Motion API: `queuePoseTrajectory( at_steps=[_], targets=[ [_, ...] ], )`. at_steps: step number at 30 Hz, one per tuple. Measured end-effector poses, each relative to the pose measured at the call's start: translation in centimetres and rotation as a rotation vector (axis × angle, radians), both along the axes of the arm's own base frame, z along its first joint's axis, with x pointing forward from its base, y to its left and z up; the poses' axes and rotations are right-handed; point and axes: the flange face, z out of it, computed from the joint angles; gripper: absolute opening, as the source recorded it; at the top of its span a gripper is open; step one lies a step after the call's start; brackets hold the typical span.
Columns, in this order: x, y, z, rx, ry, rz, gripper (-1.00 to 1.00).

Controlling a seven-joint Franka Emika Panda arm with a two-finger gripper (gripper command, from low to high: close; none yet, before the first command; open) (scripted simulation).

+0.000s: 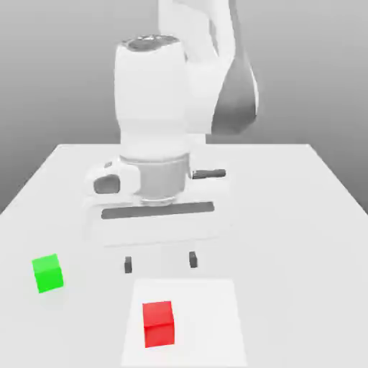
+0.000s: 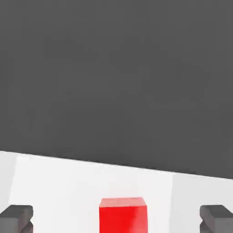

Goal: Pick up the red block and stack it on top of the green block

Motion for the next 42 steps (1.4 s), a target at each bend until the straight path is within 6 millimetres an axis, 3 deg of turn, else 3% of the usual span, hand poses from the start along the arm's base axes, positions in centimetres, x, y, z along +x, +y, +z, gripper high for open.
queuePoseTrajectory(
  at_steps=[2, 7, 8, 14, 20, 22, 24, 27, 31, 33, 38, 39, 42],
  targets=[
    [-1.0, -0.3, -3.3, -0.01, 0.047, 0.011, 0.0],
    [-1.3, -0.3, -9.5, -0.013, 0.062, 0.015, 0.0],
    [-1.3, -0.3, -10.1, -0.013, 0.062, 0.015, -1.0],
    [-1.4, -0.3, -10.4, -0.013, 0.064, 0.015, -1.0],
    [-1.3, -0.3, -4.8, -0.013, 0.063, 0.016, -1.0],
    [-2.2, -3.6, -3.4, -0.017, 0.063, -0.058, -1.0],
    [-4.2, -9.3, -2.4, -0.019, 0.062, -0.193, -1.0],
    [-8.4, -16.7, -1.2, -0.015, 0.063, -0.389, -1.0],
    [-15.2, -23.7, -0.2, 0.004, 0.065, -0.619, -1.0],
    [-15.6, -24.0, -0.6, 0.008, 0.064, -0.631, -1.0],
    [-15.6, -24.0, -5.3, 0.011, 0.062, -0.63, -1.0],
    [-15.7, -24.0, -6.1, 0.01, 0.064, -0.632, 1.0],
    [-15.7, -24.0, -6.1, 0.01, 0.064, -0.632, 1.0]
  ],
)
